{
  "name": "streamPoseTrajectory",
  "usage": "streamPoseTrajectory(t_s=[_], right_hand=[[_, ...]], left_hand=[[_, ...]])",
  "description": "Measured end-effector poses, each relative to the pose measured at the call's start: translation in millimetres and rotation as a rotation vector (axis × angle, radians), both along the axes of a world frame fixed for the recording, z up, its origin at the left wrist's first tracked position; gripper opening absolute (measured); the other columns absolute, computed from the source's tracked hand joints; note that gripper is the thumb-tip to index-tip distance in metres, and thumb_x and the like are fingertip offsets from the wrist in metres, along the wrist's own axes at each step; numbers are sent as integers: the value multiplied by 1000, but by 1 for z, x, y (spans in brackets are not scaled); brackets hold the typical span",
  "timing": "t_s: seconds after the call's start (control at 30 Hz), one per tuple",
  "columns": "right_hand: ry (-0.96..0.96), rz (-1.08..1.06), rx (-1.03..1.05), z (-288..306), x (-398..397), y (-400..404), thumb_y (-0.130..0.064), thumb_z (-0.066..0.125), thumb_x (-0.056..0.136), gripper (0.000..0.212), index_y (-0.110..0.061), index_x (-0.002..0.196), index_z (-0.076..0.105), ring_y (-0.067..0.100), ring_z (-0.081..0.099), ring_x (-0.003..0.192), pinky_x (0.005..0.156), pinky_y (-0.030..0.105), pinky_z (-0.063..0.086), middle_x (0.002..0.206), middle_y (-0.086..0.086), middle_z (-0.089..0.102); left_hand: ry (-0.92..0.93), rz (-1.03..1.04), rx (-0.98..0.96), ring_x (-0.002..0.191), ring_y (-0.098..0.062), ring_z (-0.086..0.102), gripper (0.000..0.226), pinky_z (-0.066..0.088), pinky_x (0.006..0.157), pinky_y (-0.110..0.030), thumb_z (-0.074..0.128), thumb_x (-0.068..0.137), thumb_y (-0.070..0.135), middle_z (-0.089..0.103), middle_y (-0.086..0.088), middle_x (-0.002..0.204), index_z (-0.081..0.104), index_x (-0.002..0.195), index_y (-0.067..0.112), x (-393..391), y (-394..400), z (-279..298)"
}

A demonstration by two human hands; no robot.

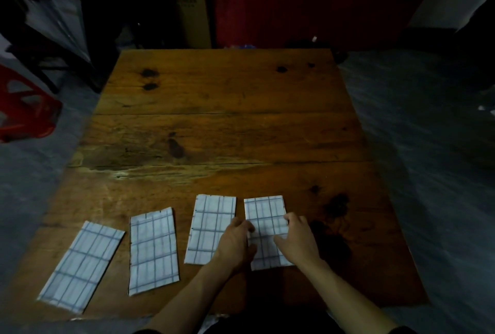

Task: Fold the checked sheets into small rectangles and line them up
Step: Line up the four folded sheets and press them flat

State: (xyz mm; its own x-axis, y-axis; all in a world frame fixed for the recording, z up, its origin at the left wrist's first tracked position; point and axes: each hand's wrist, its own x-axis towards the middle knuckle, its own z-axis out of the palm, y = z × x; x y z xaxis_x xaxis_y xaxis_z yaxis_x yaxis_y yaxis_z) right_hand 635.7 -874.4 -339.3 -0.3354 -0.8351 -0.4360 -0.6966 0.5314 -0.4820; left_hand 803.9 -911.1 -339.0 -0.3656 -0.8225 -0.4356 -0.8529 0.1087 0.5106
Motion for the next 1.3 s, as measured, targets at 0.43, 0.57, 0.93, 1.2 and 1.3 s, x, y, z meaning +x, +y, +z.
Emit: streamPoseTrajectory(t_s=[0.43,0.57,0.93,1.2,1.3], right_hand=[[-108,-11,0,-1,-4,12,-26,72,86,63,-24,140,39,18,46,126,97,30,48,140,0,40],[-127,-11,-16,0,-7,11,-24,71,87,60,-24,139,41,17,47,126,99,30,47,140,0,42],[-159,31,-7,0,-13,19,-28,70,88,61,-23,140,40,18,47,125,93,26,46,138,0,42],[-75,73,-92,-1,-10,30,-33,68,88,54,-30,135,41,14,49,120,92,33,54,137,-5,41],[-43,77,-130,5,-1,27,-32,67,89,50,-30,134,44,13,47,122,93,27,50,137,-6,41]], left_hand=[[80,51,-77,119,-13,49,39,45,89,-19,70,86,26,42,3,138,53,121,27,-10,7,-2],[83,38,-75,122,-14,48,39,48,95,-25,69,86,26,42,4,140,52,121,27,-12,13,-4],[120,84,-75,111,-8,51,35,50,89,-23,70,85,28,47,8,129,54,117,31,-12,20,-5],[181,134,-137,95,-3,51,33,38,76,-9,70,85,25,52,8,117,58,116,27,0,23,-3],[213,115,-160,107,-7,51,32,46,90,-23,68,87,26,53,10,120,58,117,30,17,15,0]])
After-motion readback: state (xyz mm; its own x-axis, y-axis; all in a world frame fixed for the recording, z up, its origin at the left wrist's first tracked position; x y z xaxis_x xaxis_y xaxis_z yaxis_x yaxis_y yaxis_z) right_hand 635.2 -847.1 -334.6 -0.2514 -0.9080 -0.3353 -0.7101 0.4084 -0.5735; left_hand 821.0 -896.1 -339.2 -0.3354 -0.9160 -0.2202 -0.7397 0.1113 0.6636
